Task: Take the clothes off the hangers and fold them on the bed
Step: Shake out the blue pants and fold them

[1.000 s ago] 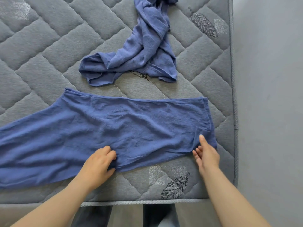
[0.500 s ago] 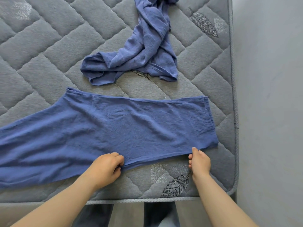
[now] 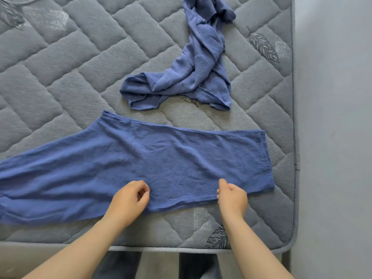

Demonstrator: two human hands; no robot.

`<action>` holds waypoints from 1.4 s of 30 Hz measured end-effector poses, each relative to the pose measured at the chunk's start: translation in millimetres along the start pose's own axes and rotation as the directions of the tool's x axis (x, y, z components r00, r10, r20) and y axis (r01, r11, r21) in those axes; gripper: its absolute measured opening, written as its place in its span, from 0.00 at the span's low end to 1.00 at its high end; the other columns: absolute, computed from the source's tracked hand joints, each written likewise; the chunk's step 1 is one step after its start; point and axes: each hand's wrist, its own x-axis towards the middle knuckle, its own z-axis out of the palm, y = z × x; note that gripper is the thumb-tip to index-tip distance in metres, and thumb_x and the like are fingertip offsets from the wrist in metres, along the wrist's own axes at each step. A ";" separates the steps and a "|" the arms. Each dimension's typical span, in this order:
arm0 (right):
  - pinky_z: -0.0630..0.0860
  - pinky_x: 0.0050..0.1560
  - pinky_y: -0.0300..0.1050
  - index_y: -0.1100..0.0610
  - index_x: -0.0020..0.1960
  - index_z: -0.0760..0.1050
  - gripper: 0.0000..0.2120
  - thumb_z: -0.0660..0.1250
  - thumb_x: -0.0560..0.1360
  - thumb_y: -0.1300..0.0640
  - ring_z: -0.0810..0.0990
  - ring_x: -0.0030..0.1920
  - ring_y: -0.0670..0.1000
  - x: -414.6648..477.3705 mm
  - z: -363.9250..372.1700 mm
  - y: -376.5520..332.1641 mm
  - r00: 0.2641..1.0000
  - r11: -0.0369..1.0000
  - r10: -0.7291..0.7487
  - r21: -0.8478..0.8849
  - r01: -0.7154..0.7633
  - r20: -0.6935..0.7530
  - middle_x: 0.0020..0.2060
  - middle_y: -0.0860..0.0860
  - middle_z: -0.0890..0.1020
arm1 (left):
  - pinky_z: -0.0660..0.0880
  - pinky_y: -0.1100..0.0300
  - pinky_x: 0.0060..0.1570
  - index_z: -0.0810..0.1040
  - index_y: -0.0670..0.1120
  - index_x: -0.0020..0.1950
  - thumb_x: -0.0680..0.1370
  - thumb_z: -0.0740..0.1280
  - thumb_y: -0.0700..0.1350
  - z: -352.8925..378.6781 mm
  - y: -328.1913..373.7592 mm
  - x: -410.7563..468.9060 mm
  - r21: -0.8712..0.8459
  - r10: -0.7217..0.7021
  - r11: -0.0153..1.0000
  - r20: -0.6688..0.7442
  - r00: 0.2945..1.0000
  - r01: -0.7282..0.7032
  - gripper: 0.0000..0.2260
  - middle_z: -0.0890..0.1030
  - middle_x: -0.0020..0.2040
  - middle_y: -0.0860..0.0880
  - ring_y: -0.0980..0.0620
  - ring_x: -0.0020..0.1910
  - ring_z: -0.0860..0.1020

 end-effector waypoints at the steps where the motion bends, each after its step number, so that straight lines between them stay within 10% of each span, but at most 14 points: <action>1: 0.69 0.35 0.46 0.60 0.29 0.72 0.19 0.63 0.77 0.53 0.73 0.28 0.50 -8.9 7.0 -6.8 0.998 0.999 -0.048 0.017 0.048 0.051 0.23 0.48 0.76 | 0.68 0.67 0.38 0.74 0.54 0.42 0.76 0.64 0.44 -5.7 -4.9 -1.3 -0.025 -0.028 0.999 -0.029 0.999 0.027 0.06 0.76 0.41 0.57 0.60 0.39 0.75; 12: 0.78 0.53 0.54 0.52 0.45 0.77 0.05 0.65 0.76 0.60 0.80 0.43 0.52 -102.8 143.4 -62.8 0.817 0.985 -0.166 0.055 0.163 0.552 0.40 0.52 0.82 | 0.69 0.59 0.46 0.75 0.46 0.58 0.77 0.65 0.42 -64.3 -99.9 -29.8 -0.171 -0.353 0.929 -0.140 0.925 0.328 0.10 0.74 0.53 0.48 0.51 0.46 0.76; 20: 0.70 0.40 0.24 0.55 0.63 0.73 0.16 0.64 0.76 0.60 0.76 0.45 0.40 -163.8 217.8 -69.2 0.816 0.964 -0.202 -0.037 0.264 0.542 0.50 0.46 0.79 | 0.67 0.48 0.63 0.75 0.40 0.61 0.73 0.70 0.42 -115.2 -180.1 -47.6 -0.241 -0.515 0.857 -0.379 0.769 0.456 0.18 0.75 0.60 0.41 0.40 0.61 0.71; 29: 0.68 0.52 0.38 0.56 0.69 0.70 0.20 0.63 0.77 0.59 0.74 0.55 0.46 -191.1 252.8 -70.8 0.859 0.935 -0.203 -0.167 0.312 0.471 0.60 0.50 0.75 | 0.55 0.47 0.72 0.56 0.37 0.75 0.73 0.73 0.45 -132.5 -226.5 -49.8 -0.406 -0.667 0.741 -0.348 0.659 0.536 0.38 0.59 0.74 0.35 0.37 0.73 0.58; 36: 0.70 0.50 0.41 0.57 0.65 0.73 0.16 0.63 0.77 0.60 0.77 0.52 0.50 -182.6 256.8 -75.6 0.874 0.932 -0.179 -0.205 0.297 0.452 0.53 0.49 0.78 | 0.69 0.50 0.53 0.69 0.36 0.63 0.73 0.72 0.45 -150.7 -257.8 -41.0 -0.571 -0.778 0.595 -0.233 0.583 0.566 0.23 0.75 0.60 0.36 0.37 0.58 0.73; 42: 0.76 0.60 0.52 0.57 0.62 0.74 0.14 0.62 0.77 0.61 0.79 0.52 0.53 -175.6 242.0 -80.9 0.872 0.957 -0.134 -0.168 0.238 0.470 0.53 0.54 0.81 | 0.65 0.67 0.31 0.71 0.46 0.44 0.75 0.70 0.43 -156.9 -212.2 -47.6 -0.573 -0.530 0.779 -0.384 0.756 0.256 0.08 0.78 0.38 0.51 0.57 0.35 0.74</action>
